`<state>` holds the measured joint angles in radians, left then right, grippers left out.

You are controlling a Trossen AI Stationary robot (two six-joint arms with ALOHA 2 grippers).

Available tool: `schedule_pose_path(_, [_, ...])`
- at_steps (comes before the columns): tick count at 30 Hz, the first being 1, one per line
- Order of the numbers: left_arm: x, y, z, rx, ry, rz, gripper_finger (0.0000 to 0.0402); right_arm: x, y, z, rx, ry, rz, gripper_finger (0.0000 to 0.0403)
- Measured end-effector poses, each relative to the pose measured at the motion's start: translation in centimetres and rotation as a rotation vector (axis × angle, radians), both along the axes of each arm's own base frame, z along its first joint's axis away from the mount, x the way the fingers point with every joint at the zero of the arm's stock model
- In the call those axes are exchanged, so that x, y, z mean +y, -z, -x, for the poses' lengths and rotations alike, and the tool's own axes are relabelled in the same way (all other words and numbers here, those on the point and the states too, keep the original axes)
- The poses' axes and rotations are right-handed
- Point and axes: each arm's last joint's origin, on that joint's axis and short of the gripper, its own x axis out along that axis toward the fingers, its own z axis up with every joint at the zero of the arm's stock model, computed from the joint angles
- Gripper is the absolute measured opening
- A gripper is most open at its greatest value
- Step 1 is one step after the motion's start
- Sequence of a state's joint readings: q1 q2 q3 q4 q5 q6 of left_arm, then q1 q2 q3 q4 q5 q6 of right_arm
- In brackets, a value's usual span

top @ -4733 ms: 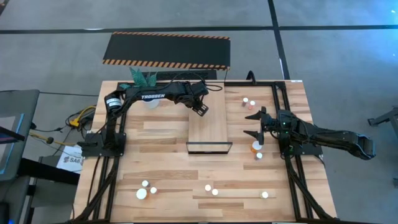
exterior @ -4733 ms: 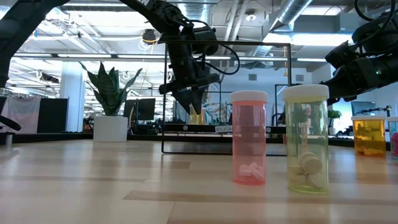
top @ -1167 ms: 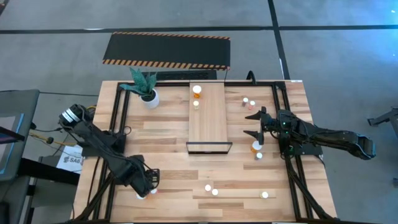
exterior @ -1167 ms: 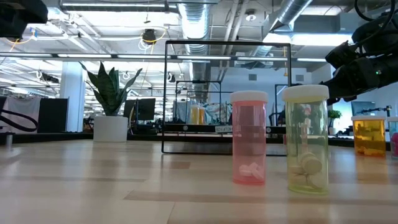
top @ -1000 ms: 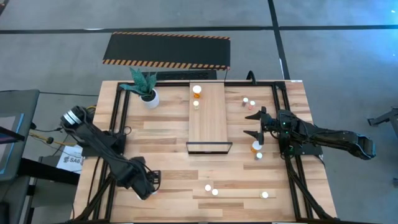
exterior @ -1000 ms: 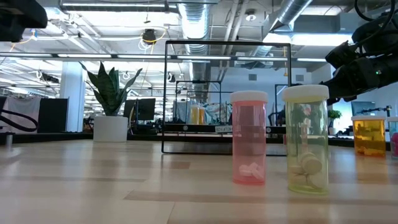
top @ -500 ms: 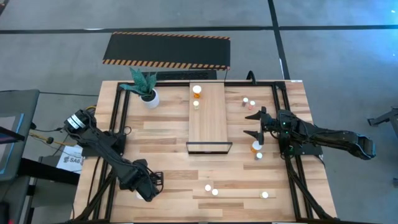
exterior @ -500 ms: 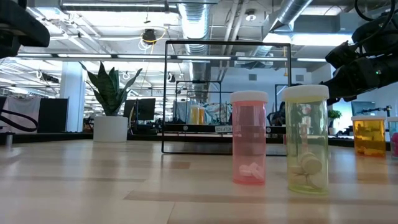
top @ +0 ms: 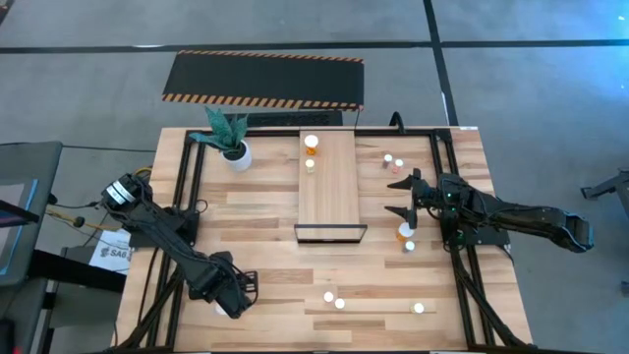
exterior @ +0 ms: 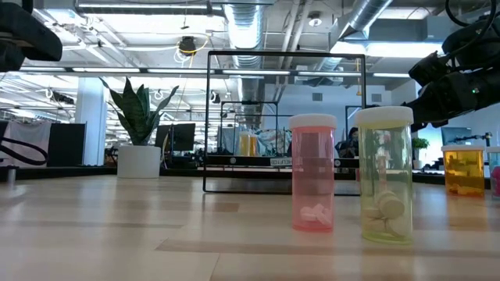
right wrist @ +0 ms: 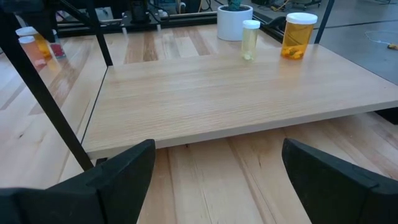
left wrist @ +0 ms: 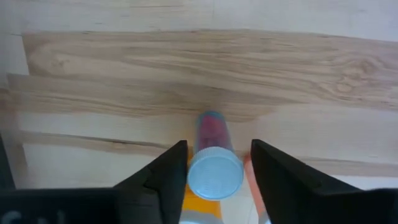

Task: Pick and place medicine bottles onto shelf by color
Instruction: Put the bottom small blue pill bottle on the shelf

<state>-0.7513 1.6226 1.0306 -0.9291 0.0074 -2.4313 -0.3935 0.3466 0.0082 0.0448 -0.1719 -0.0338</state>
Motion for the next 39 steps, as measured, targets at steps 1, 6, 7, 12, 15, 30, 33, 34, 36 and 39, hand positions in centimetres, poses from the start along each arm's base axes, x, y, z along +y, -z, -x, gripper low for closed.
schedule_pose_path(1, [0.0, 0.0, 0.0, 0.001, 0.000, -0.001, 0.0142, 0.0, 0.0, 0.0, 0.000, 0.000, 0.000, 0.0374])
schedule_pose_path(6, [0.0, 0.0, 0.0, 0.002, 0.007, -0.002, 0.0102, 0.0, 0.0, 0.0, 0.000, 0.000, 0.000, 0.0374])
schedule_pose_path(7, [0.0, 0.0, 0.0, 0.002, 0.007, -0.002, 0.0098, 0.0, 0.0, 0.0, 0.000, 0.000, 0.000, 0.0374])
schedule_pose_path(12, [0.0, 0.0, 0.0, -0.006, 0.012, -0.009, 0.0102, 0.0, 0.0, 0.0, 0.000, 0.000, 0.000, 0.0374])
schedule_pose_path(15, [0.4, 0.0, -0.3, -0.008, 0.034, -0.017, 0.0116, 0.0, 0.0, 0.0, 0.000, 0.000, 0.000, 0.0374])
schedule_pose_path(30, [7.8, -2.3, -3.1, -0.026, 0.155, -0.066, 0.0103, 0.0, 0.0, 0.0, 0.000, 0.000, 0.000, 0.0374])
schedule_pose_path(33, [9.9, -2.8, -3.5, -0.029, 0.174, -0.086, 0.0104, 0.0, 0.0, 0.0, 0.000, 0.000, 0.000, 0.0374])
schedule_pose_path(34, [10.6, -2.9, -3.7, -0.030, 0.183, -0.094, 0.0104, 0.0, 0.0, 0.0, 0.000, 0.000, 0.000, 0.0374])
schedule_pose_path(36, [12.1, -3.0, -4.0, -0.021, 0.199, -0.106, 0.0103, 0.0, 0.0, 0.0, 0.000, 0.000, 0.000, 0.0374])
schedule_pose_path(39, [14.6, -3.1, -4.5, -0.009, 0.222, -0.116, 0.0101, 0.0, 0.0, 0.0, 0.000, 0.000, 0.000, 0.0374])
